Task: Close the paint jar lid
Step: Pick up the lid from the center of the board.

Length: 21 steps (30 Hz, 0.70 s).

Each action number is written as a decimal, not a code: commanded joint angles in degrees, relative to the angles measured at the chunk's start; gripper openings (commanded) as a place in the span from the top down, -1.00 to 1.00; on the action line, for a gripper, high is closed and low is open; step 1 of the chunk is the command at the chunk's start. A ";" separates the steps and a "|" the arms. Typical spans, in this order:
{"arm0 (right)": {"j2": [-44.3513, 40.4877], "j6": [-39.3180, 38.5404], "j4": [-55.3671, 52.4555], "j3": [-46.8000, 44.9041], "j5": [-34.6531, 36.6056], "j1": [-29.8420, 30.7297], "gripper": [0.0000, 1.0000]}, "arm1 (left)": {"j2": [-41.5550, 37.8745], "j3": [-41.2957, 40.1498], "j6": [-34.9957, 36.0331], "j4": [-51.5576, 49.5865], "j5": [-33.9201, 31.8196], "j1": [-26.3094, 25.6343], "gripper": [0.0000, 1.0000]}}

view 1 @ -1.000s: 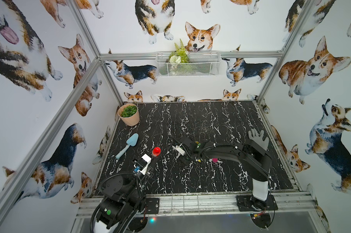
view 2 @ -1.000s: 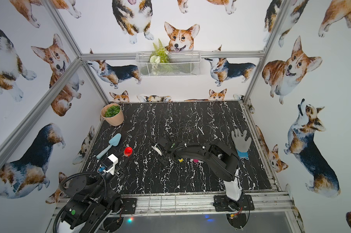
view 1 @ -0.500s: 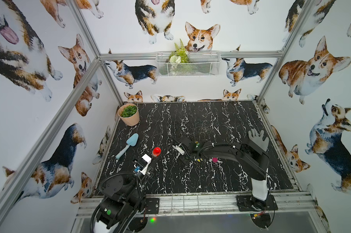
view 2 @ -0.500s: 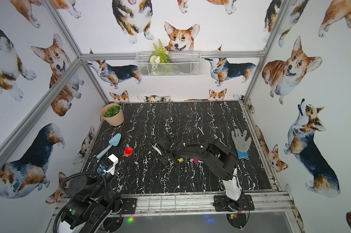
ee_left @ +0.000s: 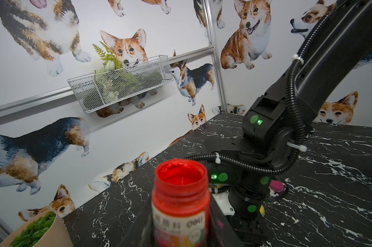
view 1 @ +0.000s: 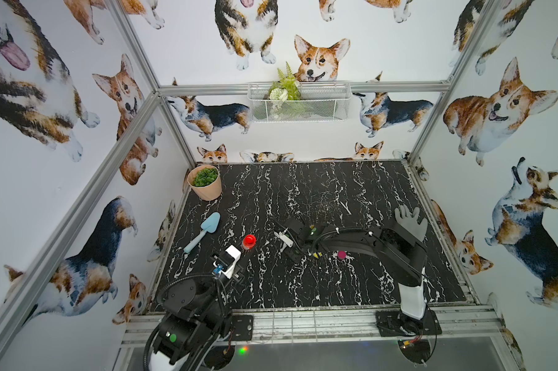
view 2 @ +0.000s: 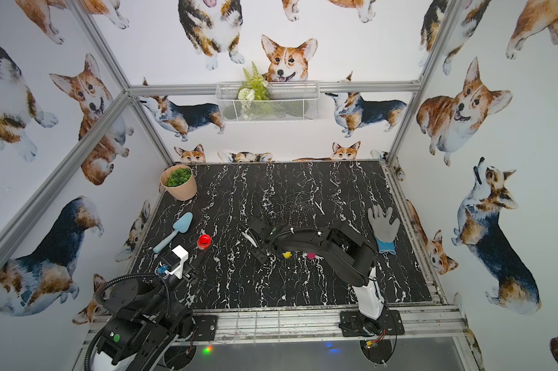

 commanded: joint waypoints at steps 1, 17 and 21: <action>0.45 0.75 -0.54 0.58 0.06 -0.04 0.03 | -0.04 0.04 0.31 0.27 0.72 -0.03 0.30; 0.89 0.70 -0.80 1.02 0.41 -0.01 0.06 | -0.04 0.04 0.39 0.19 0.67 0.02 0.29; 1.31 0.57 -1.25 1.46 0.09 0.00 0.11 | -0.03 0.04 0.39 0.18 0.67 0.00 0.29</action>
